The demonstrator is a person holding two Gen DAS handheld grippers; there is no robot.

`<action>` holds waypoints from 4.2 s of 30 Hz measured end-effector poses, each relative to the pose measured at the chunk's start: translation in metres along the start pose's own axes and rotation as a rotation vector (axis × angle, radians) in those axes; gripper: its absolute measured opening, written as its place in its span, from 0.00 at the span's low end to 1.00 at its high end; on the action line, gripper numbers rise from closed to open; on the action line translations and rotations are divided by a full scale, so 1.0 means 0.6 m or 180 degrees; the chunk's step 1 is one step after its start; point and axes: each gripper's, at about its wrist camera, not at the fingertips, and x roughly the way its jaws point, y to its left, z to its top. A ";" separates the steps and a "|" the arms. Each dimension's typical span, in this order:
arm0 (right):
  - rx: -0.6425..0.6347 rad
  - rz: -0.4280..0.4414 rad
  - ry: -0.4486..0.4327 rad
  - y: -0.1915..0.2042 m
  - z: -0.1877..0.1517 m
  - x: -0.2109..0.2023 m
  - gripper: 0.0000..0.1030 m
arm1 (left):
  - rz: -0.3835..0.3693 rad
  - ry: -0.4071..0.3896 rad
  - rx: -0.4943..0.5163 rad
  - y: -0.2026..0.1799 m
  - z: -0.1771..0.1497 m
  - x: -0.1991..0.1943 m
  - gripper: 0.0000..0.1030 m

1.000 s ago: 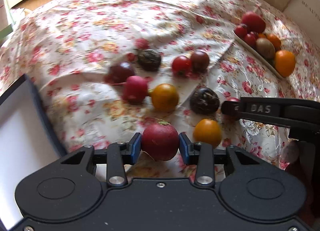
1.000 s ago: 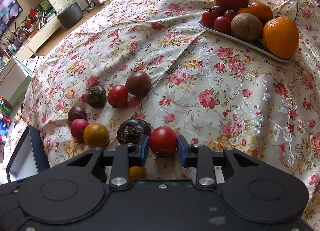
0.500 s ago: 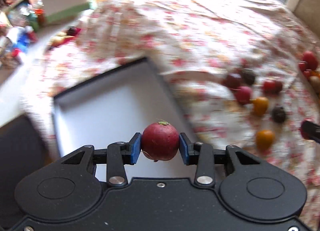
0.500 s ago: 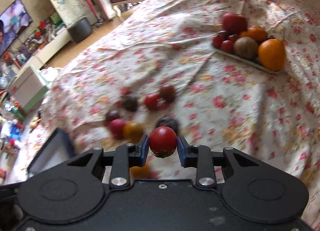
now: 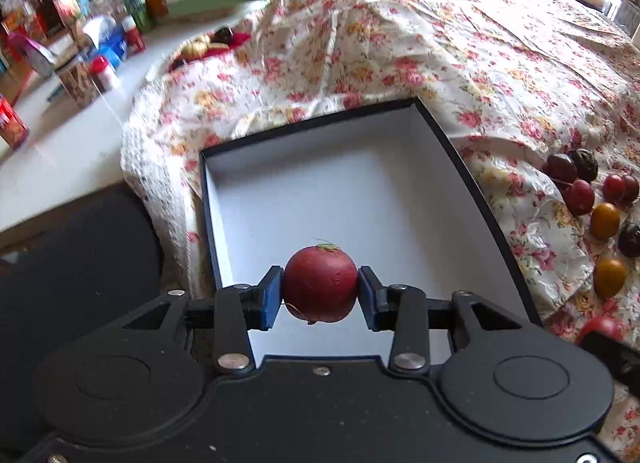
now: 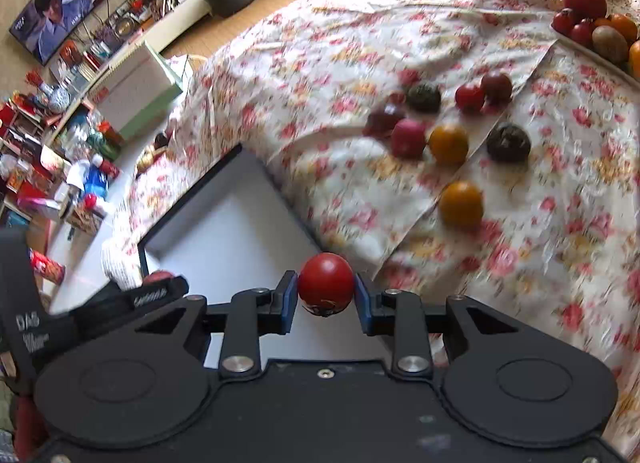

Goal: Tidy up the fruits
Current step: 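Carry both fruits over the box and open both tools to drop them, then grasp the yellow tomato with the left tool while the right tool grasps an orange tomato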

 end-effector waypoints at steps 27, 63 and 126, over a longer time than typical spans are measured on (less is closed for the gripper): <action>-0.0359 -0.0155 0.0038 0.046 -0.054 0.045 0.32 | 0.0086 0.0143 0.0278 -0.022 -0.009 0.016 0.47; -0.0233 -0.0124 0.0455 0.036 -0.050 0.049 0.32 | -0.0100 0.0534 0.0373 -0.027 -0.017 0.036 0.47; 0.0798 -0.0615 -0.0534 -0.312 0.071 -0.030 0.38 | -0.0957 0.0274 0.1161 -0.423 0.087 0.049 0.46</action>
